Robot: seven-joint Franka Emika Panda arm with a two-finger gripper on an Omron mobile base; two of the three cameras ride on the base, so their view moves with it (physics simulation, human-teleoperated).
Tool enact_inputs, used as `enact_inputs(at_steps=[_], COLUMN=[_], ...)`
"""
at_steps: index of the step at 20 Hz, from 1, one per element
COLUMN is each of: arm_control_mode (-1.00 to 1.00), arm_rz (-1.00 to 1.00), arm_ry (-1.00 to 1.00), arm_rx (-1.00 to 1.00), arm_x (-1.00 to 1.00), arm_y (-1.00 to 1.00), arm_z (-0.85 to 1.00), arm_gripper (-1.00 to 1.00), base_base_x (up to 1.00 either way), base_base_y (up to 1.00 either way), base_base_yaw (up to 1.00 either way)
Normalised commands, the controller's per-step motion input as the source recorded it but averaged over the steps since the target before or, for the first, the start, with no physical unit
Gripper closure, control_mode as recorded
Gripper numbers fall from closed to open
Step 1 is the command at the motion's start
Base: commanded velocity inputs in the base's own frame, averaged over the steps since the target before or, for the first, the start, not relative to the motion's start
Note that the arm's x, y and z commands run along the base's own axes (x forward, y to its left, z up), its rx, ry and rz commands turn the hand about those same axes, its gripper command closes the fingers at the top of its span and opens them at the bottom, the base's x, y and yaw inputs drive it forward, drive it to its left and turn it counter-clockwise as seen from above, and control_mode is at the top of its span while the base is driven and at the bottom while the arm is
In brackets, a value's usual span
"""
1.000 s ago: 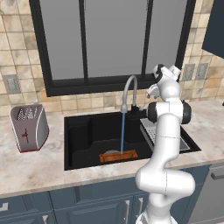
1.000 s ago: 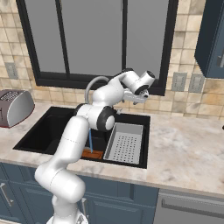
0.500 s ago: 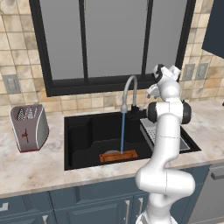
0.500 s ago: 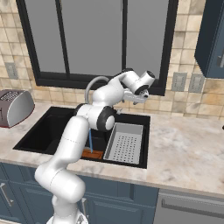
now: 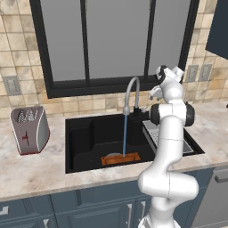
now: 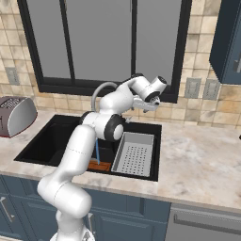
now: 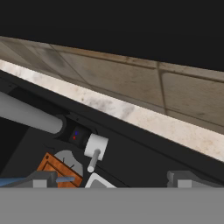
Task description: Turn on the sink faucet with hot water and rinse the cutting board for ten seconds, then turn off the faucet. Push the cutting board to reach the water if necessary.
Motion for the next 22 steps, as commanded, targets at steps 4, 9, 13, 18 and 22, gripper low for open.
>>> enact_inputs(at_steps=[4,9,13,18,22], arm_control_mode=[-1.0,-1.0,-1.0,-1.0,-1.0], arm_rz=[0.0,0.0,0.0,0.0,0.0], arm_ry=[0.0,0.0,0.0,0.0,0.0], arm_rx=[0.0,0.0,0.0,0.0,0.0], arm_x=[0.0,0.0,0.0,0.0,0.0], arm_y=[0.0,0.0,0.0,0.0,0.0], arm_z=[0.0,0.0,0.0,0.0,0.0], arm_gripper=[-1.0,-1.0,-1.0,-1.0,-1.0], base_base_x=[0.0,0.0,0.0,0.0,0.0], base_base_y=[0.0,0.0,0.0,0.0,0.0], base_base_yaw=[0.0,0.0,0.0,0.0,0.0])
